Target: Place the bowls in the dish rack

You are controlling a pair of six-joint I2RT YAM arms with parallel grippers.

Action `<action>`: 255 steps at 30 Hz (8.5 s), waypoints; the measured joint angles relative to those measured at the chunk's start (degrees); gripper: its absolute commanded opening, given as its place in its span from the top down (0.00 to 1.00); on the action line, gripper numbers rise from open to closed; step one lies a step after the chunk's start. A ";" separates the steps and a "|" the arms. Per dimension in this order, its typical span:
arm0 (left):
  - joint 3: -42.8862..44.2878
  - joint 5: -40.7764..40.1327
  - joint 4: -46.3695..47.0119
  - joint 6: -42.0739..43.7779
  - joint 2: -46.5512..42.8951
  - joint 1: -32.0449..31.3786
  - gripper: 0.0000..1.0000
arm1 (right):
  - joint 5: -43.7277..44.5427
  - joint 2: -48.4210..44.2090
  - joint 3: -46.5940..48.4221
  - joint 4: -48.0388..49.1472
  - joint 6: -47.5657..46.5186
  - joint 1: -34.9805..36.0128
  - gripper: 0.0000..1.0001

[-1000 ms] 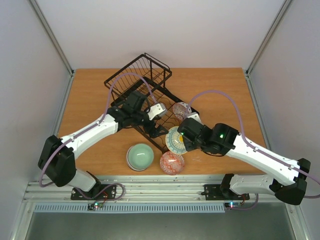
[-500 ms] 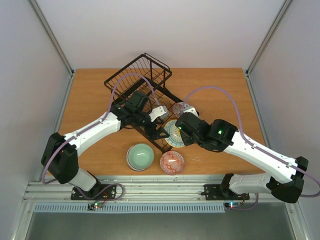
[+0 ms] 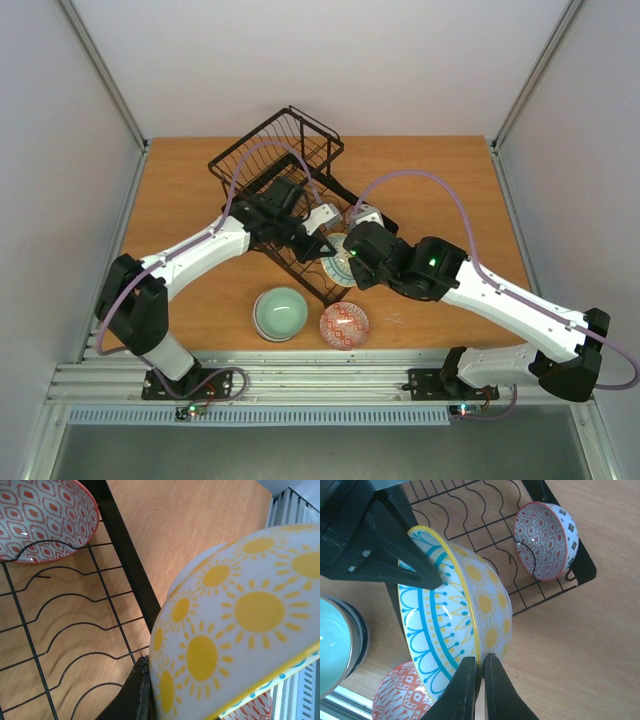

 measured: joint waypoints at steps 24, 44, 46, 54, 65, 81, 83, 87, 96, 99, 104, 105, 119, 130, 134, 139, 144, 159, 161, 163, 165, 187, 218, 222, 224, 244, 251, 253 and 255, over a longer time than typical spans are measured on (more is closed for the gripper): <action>-1.16 18.34 -2.75 6.12 0.13 -1.33 0.99 | -11.23 -22.03 -16.09 14.69 9.11 -1.36 0.12; -2.67 23.93 -1.84 6.19 -0.09 0.39 1.00 | -25.49 -27.15 -26.49 26.49 17.99 -1.60 0.68; -2.97 24.09 -1.75 6.08 -0.09 0.48 1.00 | -25.59 -26.86 -26.49 26.84 17.92 -1.64 0.85; -3.28 23.85 -0.79 5.27 -0.09 0.68 0.54 | -25.27 -26.64 -26.29 26.56 17.20 -1.66 0.99; -3.21 4.90 3.04 2.05 -4.48 0.33 0.01 | -13.77 -12.96 -12.00 7.87 8.79 -2.32 0.99; -5.42 -18.10 2.56 6.01 -14.67 1.86 0.01 | -2.47 22.95 9.79 1.36 -12.57 -11.56 0.99; -5.64 -18.29 2.71 6.08 -14.69 2.58 0.01 | -1.79 23.96 10.47 0.87 -14.25 -11.76 0.99; -5.68 -18.32 2.82 6.01 -14.71 3.63 0.00 | -0.52 26.01 11.61 0.83 -17.09 -12.33 0.99; -6.34 -19.47 4.26 5.88 -16.79 4.72 0.01 | 0.79 27.71 10.49 3.30 -20.02 -12.98 0.99; -6.62 -19.15 5.29 6.12 -18.80 4.72 0.01 | 0.85 25.24 7.37 6.10 -20.04 -12.98 0.99; -6.75 -16.50 5.62 6.58 -20.26 4.72 0.01 | -0.79 16.61 2.25 6.62 -19.39 -13.03 0.99; -6.75 -16.41 5.64 6.60 -20.26 4.72 0.02 | -1.11 15.10 1.95 6.69 -19.32 -13.03 0.99; -7.06 -36.26 11.34 5.20 -21.59 6.01 0.01 | -3.06 21.62 2.93 11.21 -20.41 -13.64 0.99; -8.13 -40.94 13.70 4.79 -21.66 6.84 0.01 | -3.48 30.51 5.95 12.66 -22.64 -14.53 0.99; -8.20 -40.94 13.81 4.76 -21.66 6.86 0.01 | -2.82 32.57 6.86 13.77 -23.50 -14.53 0.99; -8.35 -40.92 14.08 4.79 -21.66 6.95 0.01 | -2.03 34.56 7.69 15.32 -24.35 -14.53 0.99; -8.61 -40.89 14.71 4.81 -21.64 7.06 0.01 | -1.73 34.91 7.76 15.74 -24.39 -14.67 0.87; -8.66 -40.26 14.91 4.79 -21.64 7.10 0.01 | 2.91 34.88 7.76 12.94 -22.53 -14.80 0.05; -8.66 -40.15 14.93 4.79 -21.64 7.10 0.01 | 4.00 34.88 7.76 12.50 -21.99 -14.80 0.04; -8.66 -40.04 14.95 4.79 -21.64 7.10 0.01 | 5.05 34.73 7.67 12.26 -21.55 -14.80 0.04; -8.68 -39.95 14.95 4.79 -21.64 7.10 0.01 | 6.45 34.47 7.54 12.02 -21.03 -14.80 0.04; -8.61 -31.91 15.45 5.16 -20.98 7.37 0.01 | -5.31 10.38 -2.21 11.13 -12.07 -16.48 0.28; -4.02 -14.29 4.26 5.25 -10.95 3.15 0.02 | -29.20 4.74 -28.74 13.27 10.05 -6.95 0.68; -4.02 -13.84 4.26 5.27 -10.95 3.02 0.02 | -29.07 5.46 -29.22 13.92 10.49 -6.62 0.82; -4.02 -13.68 4.26 5.29 -10.95 2.95 0.02 | -28.83 5.84 -29.22 14.12 10.82 -6.34 0.92; -3.80 -10.78 -0.72 9.27 -10.25 -2.49 0.01 | -14.29 -0.92 -19.02 2.84 7.06 -5.57 0.99; -3.21 -9.57 -3.52 11.08 -7.26 -4.87 0.01 | -7.34 -1.33 -14.10 -0.07 4.22 -5.57 0.99; -3.21 -9.42 -3.80 11.10 -6.67 -5.22 0.01 | -6.21 -1.49 -13.05 -0.37 3.58 -5.57 0.99; -3.17 -9.20 -4.02 11.10 -6.25 -5.33 0.01 | -4.83 -1.79 -11.37 -0.35 1.95 -5.57 0.99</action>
